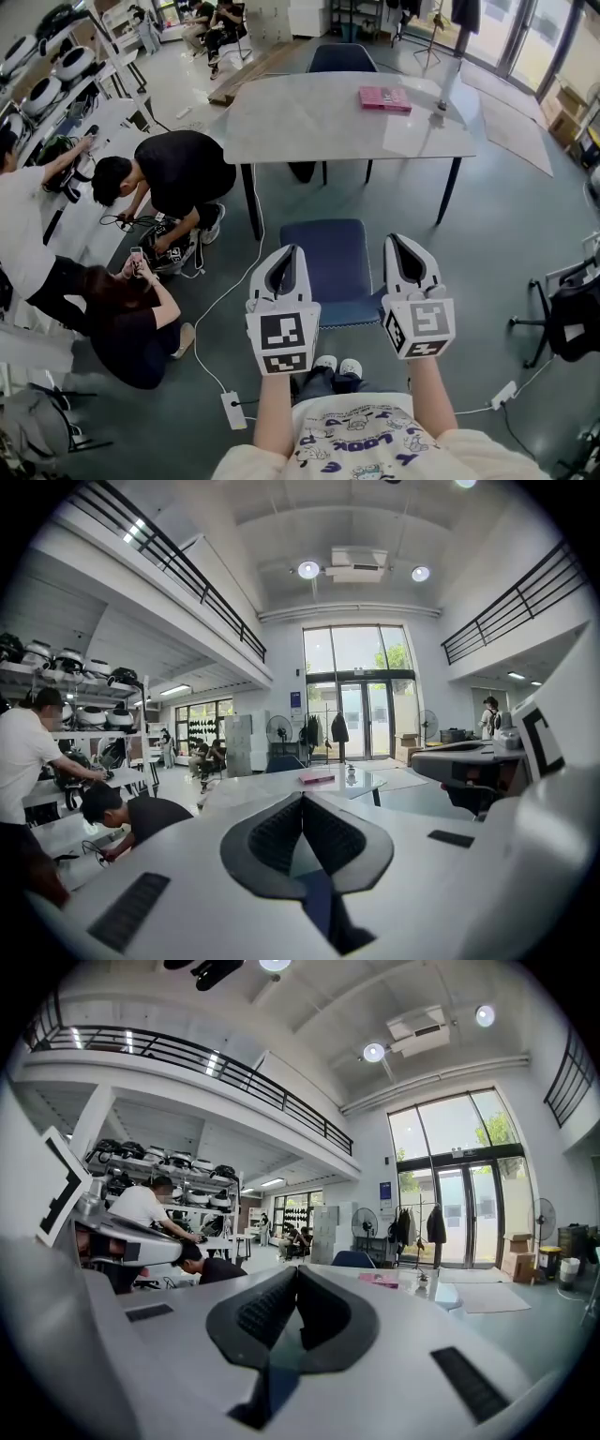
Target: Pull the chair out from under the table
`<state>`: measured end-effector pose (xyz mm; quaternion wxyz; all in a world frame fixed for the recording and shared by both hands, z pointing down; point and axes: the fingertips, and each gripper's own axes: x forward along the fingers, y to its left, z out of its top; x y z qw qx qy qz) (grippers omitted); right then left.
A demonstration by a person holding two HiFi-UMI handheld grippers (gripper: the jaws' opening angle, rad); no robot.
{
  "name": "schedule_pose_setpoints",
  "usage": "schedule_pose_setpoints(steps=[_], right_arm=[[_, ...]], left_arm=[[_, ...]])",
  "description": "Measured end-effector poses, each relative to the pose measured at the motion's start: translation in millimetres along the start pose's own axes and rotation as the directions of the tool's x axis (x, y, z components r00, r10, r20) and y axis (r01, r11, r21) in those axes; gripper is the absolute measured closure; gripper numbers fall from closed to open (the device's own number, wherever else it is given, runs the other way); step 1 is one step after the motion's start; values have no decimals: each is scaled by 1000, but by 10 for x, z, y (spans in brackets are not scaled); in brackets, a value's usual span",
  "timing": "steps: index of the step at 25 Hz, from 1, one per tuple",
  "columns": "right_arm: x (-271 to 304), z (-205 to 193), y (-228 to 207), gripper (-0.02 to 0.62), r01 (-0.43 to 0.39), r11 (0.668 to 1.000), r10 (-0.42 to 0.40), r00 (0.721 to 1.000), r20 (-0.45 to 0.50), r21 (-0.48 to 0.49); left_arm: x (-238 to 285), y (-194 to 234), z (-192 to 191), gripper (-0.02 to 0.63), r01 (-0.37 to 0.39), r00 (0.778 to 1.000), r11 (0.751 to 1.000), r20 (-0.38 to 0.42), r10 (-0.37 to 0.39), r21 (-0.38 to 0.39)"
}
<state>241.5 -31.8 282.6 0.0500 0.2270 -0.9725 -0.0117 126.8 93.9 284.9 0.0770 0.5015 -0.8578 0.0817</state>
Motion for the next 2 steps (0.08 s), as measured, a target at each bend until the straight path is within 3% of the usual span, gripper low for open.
schedule_pose_setpoints(steps=[2], right_arm=[[-3,2,-23,591,4,1000,-4,1000,1,4]], left_arm=[[13,-17,3,586,1,1000,1000,-3,-1,0]])
